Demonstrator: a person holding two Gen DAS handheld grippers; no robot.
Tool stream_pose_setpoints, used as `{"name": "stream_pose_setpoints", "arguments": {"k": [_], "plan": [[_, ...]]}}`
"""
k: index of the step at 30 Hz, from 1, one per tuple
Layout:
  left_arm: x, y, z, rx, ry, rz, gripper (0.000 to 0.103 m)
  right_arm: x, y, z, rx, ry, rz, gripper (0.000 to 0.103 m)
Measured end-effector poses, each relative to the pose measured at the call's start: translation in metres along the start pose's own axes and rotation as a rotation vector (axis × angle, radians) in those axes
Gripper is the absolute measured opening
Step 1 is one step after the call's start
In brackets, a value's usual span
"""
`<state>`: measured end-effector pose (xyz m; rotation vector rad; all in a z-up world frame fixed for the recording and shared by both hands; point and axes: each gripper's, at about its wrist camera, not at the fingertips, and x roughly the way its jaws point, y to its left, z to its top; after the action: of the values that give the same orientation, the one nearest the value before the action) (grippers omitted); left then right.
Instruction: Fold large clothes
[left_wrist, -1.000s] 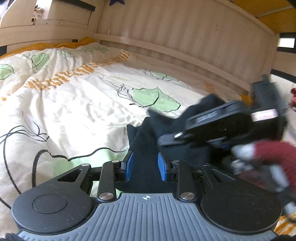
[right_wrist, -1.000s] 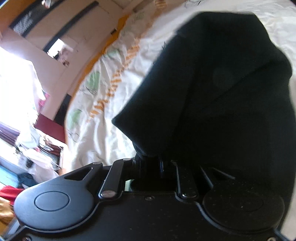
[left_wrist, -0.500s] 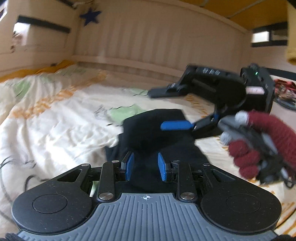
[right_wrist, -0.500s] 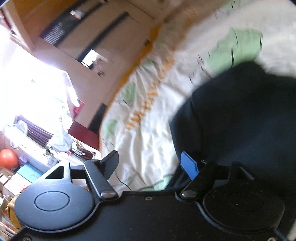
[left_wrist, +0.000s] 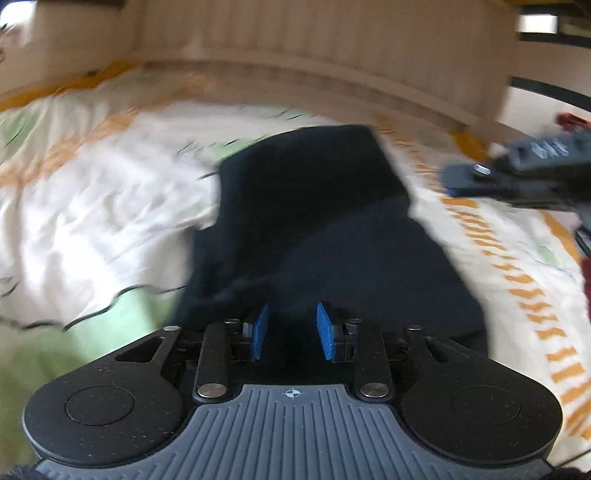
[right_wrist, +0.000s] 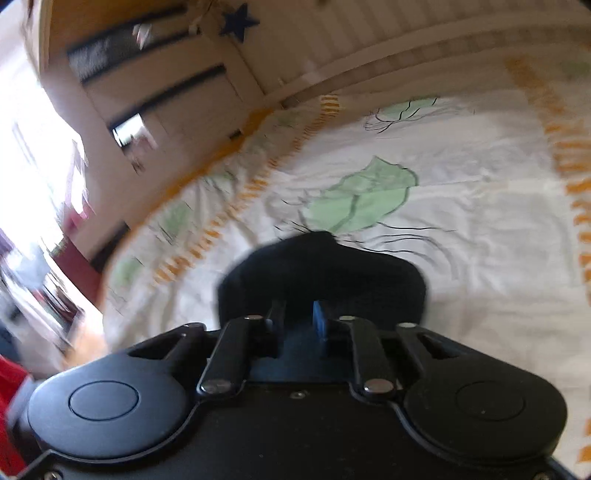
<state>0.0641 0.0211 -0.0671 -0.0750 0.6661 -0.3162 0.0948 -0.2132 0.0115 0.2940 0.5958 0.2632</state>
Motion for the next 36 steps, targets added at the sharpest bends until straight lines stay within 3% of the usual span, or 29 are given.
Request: {"name": "stream_pose_setpoints", "arguments": {"k": [1, 9, 13, 17, 20, 24, 29, 31, 32, 34, 36], "plan": [[0.000, 0.006, -0.001, -0.004, 0.006, 0.002, 0.014, 0.004, 0.003, 0.000, -0.032, 0.005, -0.012, 0.026], [-0.004, 0.004, -0.005, 0.008, 0.012, -0.001, 0.014, 0.068, 0.007, 0.010, -0.152, 0.054, -0.081, 0.026], [0.000, 0.008, -0.003, -0.015, 0.020, -0.013, 0.014, 0.116, -0.007, 0.020, -0.119, 0.136, -0.122, 0.011], [0.002, 0.010, -0.002, -0.021, 0.023, -0.011, 0.014, 0.151, -0.011, 0.023, -0.097, 0.223, -0.136, 0.008], [0.002, 0.009, -0.002, -0.014, 0.022, -0.007, 0.014, 0.155, -0.008, 0.023, -0.109, 0.251, -0.146, 0.005], [0.001, 0.007, -0.001, -0.004, 0.026, -0.003, 0.013, 0.146, -0.010, 0.018, -0.094, 0.217, -0.129, 0.006], [0.000, 0.005, 0.003, -0.005, 0.027, -0.011, 0.021, 0.134, -0.008, 0.018, -0.085, 0.173, -0.119, 0.017], [-0.004, 0.003, 0.005, 0.003, 0.008, -0.020, 0.041, 0.126, -0.004, 0.017, -0.090, 0.151, -0.111, 0.041], [-0.007, 0.002, 0.006, 0.006, -0.008, -0.022, 0.049, 0.121, -0.001, 0.016, -0.091, 0.134, -0.098, 0.048], [-0.015, 0.000, 0.009, 0.019, -0.038, -0.059, 0.098, 0.113, 0.006, 0.014, -0.108, 0.102, -0.091, 0.064], [-0.023, -0.006, 0.013, 0.048, -0.074, -0.027, 0.103, 0.102, 0.014, 0.013, -0.127, 0.065, -0.114, 0.070]]}}
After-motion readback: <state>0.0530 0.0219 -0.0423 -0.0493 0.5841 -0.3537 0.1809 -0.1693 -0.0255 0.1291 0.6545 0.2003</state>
